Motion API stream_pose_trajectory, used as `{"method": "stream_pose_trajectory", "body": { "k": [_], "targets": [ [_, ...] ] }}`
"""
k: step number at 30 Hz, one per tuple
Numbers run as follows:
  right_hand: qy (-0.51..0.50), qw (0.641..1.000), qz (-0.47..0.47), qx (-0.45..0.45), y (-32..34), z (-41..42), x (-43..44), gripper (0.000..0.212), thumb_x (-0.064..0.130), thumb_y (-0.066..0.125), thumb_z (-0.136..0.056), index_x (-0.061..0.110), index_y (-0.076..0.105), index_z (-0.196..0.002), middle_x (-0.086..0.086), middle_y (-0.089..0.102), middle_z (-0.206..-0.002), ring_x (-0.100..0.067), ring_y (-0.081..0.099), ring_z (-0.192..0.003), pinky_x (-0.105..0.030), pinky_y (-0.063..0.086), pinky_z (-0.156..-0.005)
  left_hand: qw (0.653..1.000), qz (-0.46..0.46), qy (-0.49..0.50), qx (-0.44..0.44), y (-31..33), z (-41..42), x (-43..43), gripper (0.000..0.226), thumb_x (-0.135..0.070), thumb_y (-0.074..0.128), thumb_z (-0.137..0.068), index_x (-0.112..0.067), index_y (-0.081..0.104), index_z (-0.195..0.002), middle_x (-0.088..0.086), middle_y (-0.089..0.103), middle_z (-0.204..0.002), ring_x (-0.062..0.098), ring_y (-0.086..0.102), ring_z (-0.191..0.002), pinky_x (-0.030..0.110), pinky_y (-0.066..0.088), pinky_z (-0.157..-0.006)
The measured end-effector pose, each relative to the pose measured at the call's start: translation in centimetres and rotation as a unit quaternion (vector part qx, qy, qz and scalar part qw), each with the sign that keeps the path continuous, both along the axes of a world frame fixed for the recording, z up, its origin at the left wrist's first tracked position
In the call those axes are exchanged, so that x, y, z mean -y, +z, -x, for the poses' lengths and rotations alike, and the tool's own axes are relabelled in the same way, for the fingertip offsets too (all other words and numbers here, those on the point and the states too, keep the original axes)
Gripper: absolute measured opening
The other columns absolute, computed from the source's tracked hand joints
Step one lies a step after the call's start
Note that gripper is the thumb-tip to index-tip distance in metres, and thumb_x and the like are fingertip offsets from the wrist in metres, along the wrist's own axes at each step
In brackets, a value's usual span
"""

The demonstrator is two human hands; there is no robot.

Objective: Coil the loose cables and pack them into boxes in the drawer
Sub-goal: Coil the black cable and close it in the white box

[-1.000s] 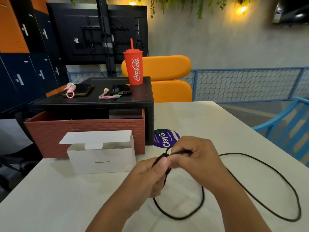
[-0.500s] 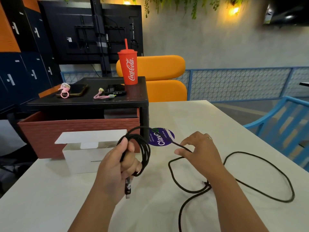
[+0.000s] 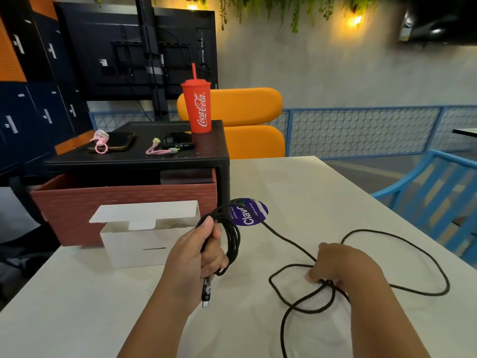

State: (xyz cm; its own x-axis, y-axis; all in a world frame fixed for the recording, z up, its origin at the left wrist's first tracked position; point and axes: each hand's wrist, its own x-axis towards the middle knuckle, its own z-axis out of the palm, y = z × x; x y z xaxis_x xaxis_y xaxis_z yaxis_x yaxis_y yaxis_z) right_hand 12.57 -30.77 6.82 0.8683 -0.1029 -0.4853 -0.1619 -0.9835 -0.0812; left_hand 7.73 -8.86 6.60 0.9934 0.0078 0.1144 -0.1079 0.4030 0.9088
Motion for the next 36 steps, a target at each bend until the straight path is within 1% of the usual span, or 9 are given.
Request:
{"method": "stream_pose_trajectory", "body": {
  "k": [4,8,11,15,18,24,31,34,36],
  "targets": [
    [0.076,0.996,0.042,0.020,0.1,-1.7,-1.0,0.005,0.006,0.053,-0.085,0.009,0.052,-0.088,-0.002,0.050,-0.076,-0.016,0.050,-0.064,-0.022,0.041,-0.052,1.000,0.007,-0.001,-0.002,0.0,0.0,0.0,0.029,-0.036,0.045,-0.077,-0.009,0.048,-0.068,-0.008,0.018,-0.039,0.007,0.017,-0.033,0.020,0.035,-0.042],
    [0.170,0.974,0.112,0.096,-0.1,-7.0,-1.9,0.026,0.005,0.049,-0.083,0.008,0.060,-0.107,-0.010,0.061,-0.114,-0.027,0.059,-0.095,-0.032,0.049,-0.078,1.000,-0.002,-0.001,-0.010,0.0,0.0,0.1,0.029,-0.036,0.046,-0.077,-0.008,0.047,-0.069,-0.008,0.019,-0.038,0.007,0.016,-0.033,0.022,0.033,-0.043],
    [0.284,0.909,0.173,0.250,2.3,-11.3,-2.4,0.033,0.000,0.043,-0.090,0.009,0.055,-0.119,-0.010,0.055,-0.124,-0.028,0.052,-0.115,-0.035,0.045,-0.091,1.000,-0.015,-0.002,-0.024,0.1,-0.1,0.5,0.030,-0.037,0.046,-0.074,-0.007,0.046,-0.069,-0.006,0.019,-0.039,0.009,0.015,-0.034,0.022,0.031,-0.043],
    [0.343,0.842,0.193,0.368,6.0,-14.9,-2.7,0.064,0.003,0.055,-0.089,0.026,0.031,-0.143,-0.003,0.004,-0.158,-0.032,0.003,-0.144,-0.048,0.023,-0.112,0.999,-0.022,-0.014,-0.047,-0.1,-0.3,0.8,0.031,-0.037,0.045,-0.073,-0.005,0.046,-0.069,-0.005,0.020,-0.036,0.008,0.015,-0.032,0.025,0.025,-0.045],
    [0.282,0.876,0.152,0.360,5.3,-15.2,-3.4,0.072,0.013,0.063,-0.085,0.032,0.026,-0.144,-0.001,-0.003,-0.157,-0.034,-0.001,-0.144,-0.052,0.021,-0.111,0.997,-0.029,-0.023,-0.068,-0.1,-0.3,1.0,0.032,-0.035,0.046,-0.071,-0.003,0.047,-0.068,-0.003,0.021,-0.036,0.009,0.016,-0.031,0.024,0.019,-0.046],
    [0.108,0.879,0.118,0.449,1.5,-13.5,-3.0,0.035,0.023,0.054,-0.090,0.018,0.053,-0.124,-0.008,0.042,-0.124,-0.028,0.043,-0.116,-0.035,0.044,-0.088,0.994,-0.061,-0.036,-0.083,-0.2,-0.1,1.5,0.033,-0.023,0.040,-0.093,-0.004,0.047,-0.066,-0.002,0.019,-0.038,0.010,0.014,-0.034,0.026,0.017,-0.048],
    [-0.058,0.948,0.068,0.304,3.4,-12.7,0.3,0.028,0.026,0.051,-0.089,0.013,0.057,-0.113,-0.004,0.053,-0.102,-0.024,0.054,-0.100,-0.031,0.041,-0.077,0.995,-0.053,-0.039,-0.075,0.1,0.2,1.2,0.032,-0.021,0.039,-0.094,-0.005,0.046,-0.067,-0.004,0.018,-0.038,0.010,0.014,-0.034,0.025,0.022,-0.045],
    [-0.089,0.959,-0.106,0.248,4.9,-12.9,1.6,0.026,0.033,0.053,-0.091,0.008,0.058,-0.086,-0.004,0.050,-0.077,-0.018,0.049,-0.069,-0.029,0.042,-0.067,0.995,-0.053,-0.031,-0.073,0.2,0.2,1.1,0.031,-0.022,0.039,-0.094,-0.005,0.046,-0.068,-0.004,0.018,-0.039,0.010,0.014,-0.034,0.021,0.025,-0.041],
    [-0.199,0.867,-0.338,0.307,5.7,-13.0,2.1,0.028,0.031,0.047,-0.094,0.009,0.058,-0.079,-0.005,0.045,-0.067,-0.016,0.037,-0.054,-0.028,0.034,-0.055,0.995,-0.056,-0.029,-0.072,0.1,0.1,1.2,0.030,-0.021,0.039,-0.094,-0.005,0.045,-0.069,-0.004,0.019,-0.039,0.009,0.014,-0.034,0.022,0.024,-0.042]
  ]
}}
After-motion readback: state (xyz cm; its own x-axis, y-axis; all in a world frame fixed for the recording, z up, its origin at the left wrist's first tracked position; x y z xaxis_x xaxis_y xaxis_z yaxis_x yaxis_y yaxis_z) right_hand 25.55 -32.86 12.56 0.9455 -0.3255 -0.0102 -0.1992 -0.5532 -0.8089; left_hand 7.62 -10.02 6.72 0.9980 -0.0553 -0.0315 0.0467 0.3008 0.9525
